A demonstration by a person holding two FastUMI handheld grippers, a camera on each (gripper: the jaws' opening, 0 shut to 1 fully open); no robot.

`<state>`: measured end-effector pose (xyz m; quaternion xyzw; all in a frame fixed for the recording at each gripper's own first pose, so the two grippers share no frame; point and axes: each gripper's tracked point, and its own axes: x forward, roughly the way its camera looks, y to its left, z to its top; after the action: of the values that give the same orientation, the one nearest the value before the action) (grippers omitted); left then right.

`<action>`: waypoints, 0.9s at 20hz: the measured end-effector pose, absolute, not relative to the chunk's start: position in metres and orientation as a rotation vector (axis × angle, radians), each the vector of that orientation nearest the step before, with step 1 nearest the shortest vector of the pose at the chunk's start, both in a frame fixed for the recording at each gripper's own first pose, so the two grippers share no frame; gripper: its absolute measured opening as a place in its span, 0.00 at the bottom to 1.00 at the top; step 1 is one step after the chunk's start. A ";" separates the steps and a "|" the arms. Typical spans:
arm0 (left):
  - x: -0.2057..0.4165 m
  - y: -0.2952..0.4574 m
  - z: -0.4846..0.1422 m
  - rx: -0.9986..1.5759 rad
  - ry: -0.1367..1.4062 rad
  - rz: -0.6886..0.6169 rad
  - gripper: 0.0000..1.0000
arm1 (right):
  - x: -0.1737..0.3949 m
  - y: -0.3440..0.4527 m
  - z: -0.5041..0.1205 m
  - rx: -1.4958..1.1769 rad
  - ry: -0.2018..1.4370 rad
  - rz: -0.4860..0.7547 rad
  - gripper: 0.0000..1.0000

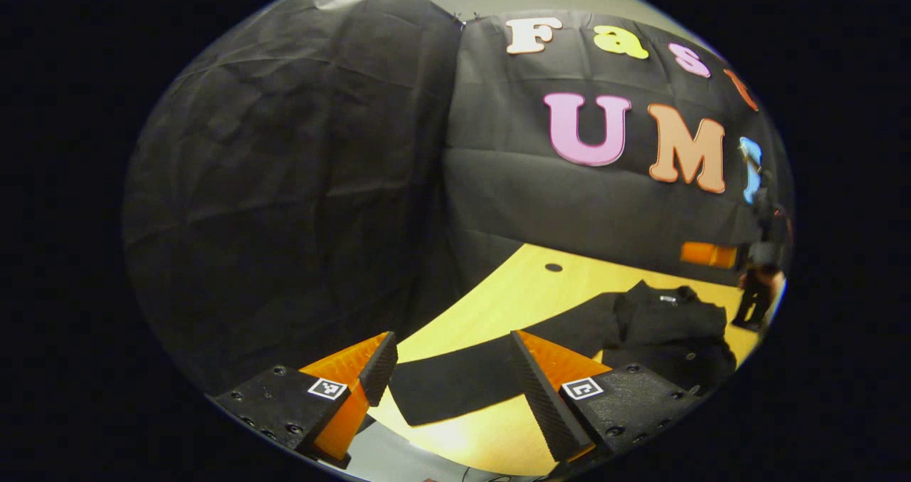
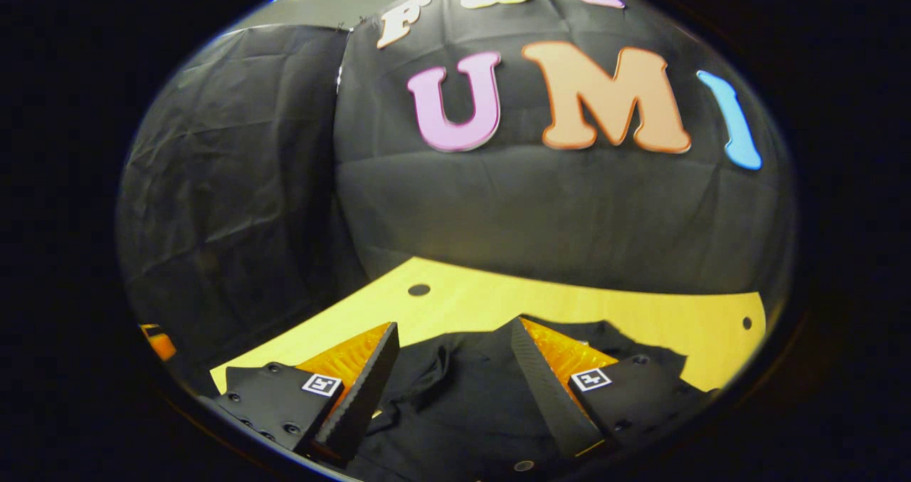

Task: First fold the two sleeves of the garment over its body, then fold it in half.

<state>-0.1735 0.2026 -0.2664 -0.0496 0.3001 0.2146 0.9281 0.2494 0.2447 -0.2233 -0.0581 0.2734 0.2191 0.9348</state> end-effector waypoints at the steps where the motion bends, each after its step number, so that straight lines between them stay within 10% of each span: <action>1: -0.173 0.203 -0.277 -0.105 0.627 0.437 0.94 | 0.244 0.230 -0.202 -0.122 0.528 0.427 1.00; 8: -0.173 0.213 -0.357 -0.145 0.734 0.461 0.94 | 0.188 0.116 -0.054 -0.146 0.250 0.204 0.99; 18: -0.206 0.216 -0.432 -0.119 0.917 0.526 0.97 | 0.138 0.080 0.004 -0.169 0.172 0.103 0.99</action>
<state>-0.2055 0.2160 -0.4316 -0.0569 0.4373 0.2506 0.8618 0.1382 0.0797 0.0041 -0.0843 0.0859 0.0514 0.9914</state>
